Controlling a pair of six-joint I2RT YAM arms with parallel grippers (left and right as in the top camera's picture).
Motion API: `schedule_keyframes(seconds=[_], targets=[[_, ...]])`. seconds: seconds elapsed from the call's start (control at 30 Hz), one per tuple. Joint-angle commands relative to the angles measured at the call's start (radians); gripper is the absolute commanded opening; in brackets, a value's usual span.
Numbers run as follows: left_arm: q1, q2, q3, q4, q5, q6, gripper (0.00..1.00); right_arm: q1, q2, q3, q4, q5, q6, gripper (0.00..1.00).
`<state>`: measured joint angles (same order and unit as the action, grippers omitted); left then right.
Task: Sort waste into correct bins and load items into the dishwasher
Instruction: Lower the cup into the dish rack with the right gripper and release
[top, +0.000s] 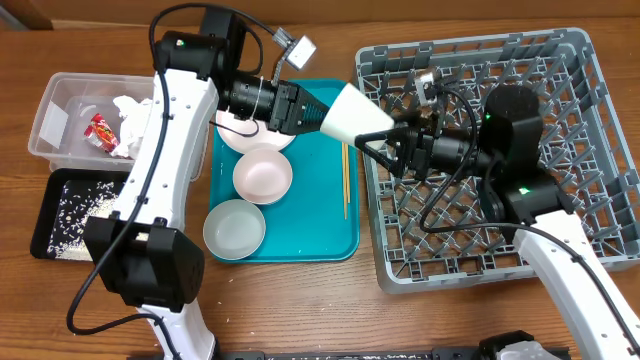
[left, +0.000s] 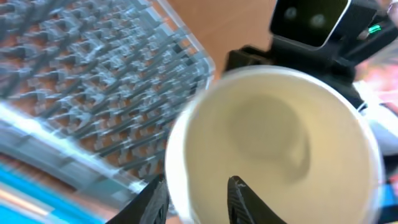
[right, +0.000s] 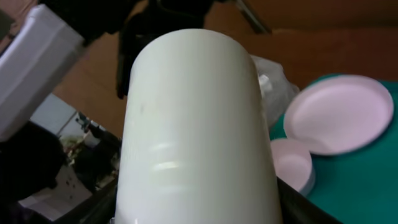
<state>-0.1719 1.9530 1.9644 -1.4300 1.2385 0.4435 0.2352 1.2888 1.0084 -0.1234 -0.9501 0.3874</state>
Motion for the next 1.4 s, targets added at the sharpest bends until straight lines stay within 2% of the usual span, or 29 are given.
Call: schedule_keyframes(seconds=[0.0,0.13,0.33,0.5,0.7,0.97,1.17,1.37], targets=[[0.052,-0.014,0.021,0.008,-0.13,0.0,0.34,-0.034,0.003,0.013,-0.135,0.279,0.006,0.48],[0.088,-0.014,0.021,0.03,-0.242,-0.028,0.36,-0.034,-0.007,0.025,-0.307,0.431,0.006,0.48],[0.092,-0.014,0.021,0.09,-0.421,-0.116,0.37,-0.029,-0.013,0.159,-0.729,0.738,0.006,0.48],[0.09,-0.014,0.021,0.132,-0.438,-0.151,0.39,0.06,-0.013,0.235,-0.937,0.929,0.01,0.48],[0.077,-0.011,0.021,0.145,-0.484,-0.161,0.4,0.161,0.042,0.235,-1.149,0.997,0.037,0.49],[0.058,-0.011,0.021,0.146,-0.529,-0.161,0.4,0.225,0.056,0.232,-1.316,0.925,0.056,0.49],[0.053,-0.011,0.021,0.143,-0.533,-0.161,0.4,0.303,0.06,0.222,-1.32,0.896,0.089,0.49],[0.053,-0.011,0.021,0.119,-0.54,-0.16,0.41,0.315,0.085,0.157,-1.307,0.895,0.116,0.49]])
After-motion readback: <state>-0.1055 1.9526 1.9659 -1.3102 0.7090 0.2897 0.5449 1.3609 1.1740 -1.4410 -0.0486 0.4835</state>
